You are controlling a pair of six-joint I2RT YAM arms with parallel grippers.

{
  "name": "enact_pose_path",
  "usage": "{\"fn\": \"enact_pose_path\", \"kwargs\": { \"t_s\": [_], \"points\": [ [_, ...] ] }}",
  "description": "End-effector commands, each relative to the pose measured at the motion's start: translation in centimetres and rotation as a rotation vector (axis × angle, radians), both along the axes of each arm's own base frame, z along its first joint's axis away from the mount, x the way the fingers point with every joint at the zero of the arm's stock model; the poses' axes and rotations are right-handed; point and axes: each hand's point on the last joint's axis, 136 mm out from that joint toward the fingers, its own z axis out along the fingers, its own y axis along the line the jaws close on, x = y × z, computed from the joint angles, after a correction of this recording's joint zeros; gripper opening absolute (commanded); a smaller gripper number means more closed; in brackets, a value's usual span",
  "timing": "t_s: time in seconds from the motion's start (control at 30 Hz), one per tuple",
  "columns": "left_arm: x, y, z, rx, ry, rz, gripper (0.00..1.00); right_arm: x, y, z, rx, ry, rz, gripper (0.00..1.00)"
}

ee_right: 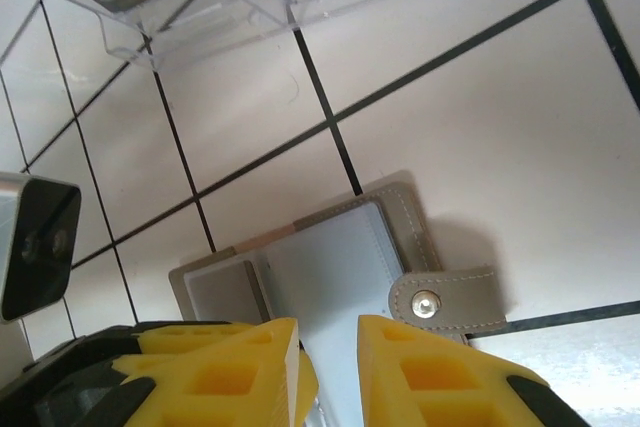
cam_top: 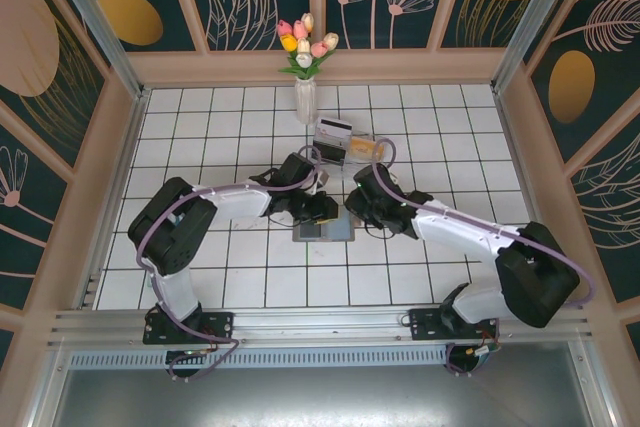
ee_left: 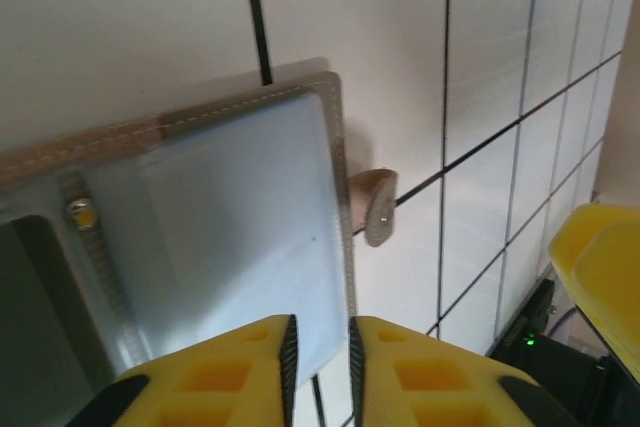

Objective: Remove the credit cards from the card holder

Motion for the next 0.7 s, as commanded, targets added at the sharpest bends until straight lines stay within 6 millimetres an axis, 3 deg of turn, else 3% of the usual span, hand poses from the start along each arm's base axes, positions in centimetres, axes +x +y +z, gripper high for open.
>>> {"fn": "enact_pose_path", "kwargs": {
  "t_s": [0.0,0.17,0.33,0.47,0.67],
  "points": [
    [-0.4,1.1,-1.4,0.067,0.013,0.001,0.21,0.4,1.1,-0.5,0.021,0.021,0.032,0.24],
    [1.1,4.0,0.5,0.103,-0.03,0.079,0.23,0.2,2.3,-2.2,0.015,0.076,0.079,0.24],
    [0.9,8.6,0.6,0.15,-0.013,0.177,0.33,0.3,3.8,-3.3,0.033,0.109,0.137,0.23],
    [0.0,9.4,0.1,0.17,0.012,0.18,0.35,0.1,4.2,-4.4,0.006,0.143,0.159,0.24],
    [-0.5,9.0,-0.5,0.152,0.041,0.152,0.36,-0.3,3.8,-5.9,-0.044,0.189,0.162,0.25]
  ]
}}
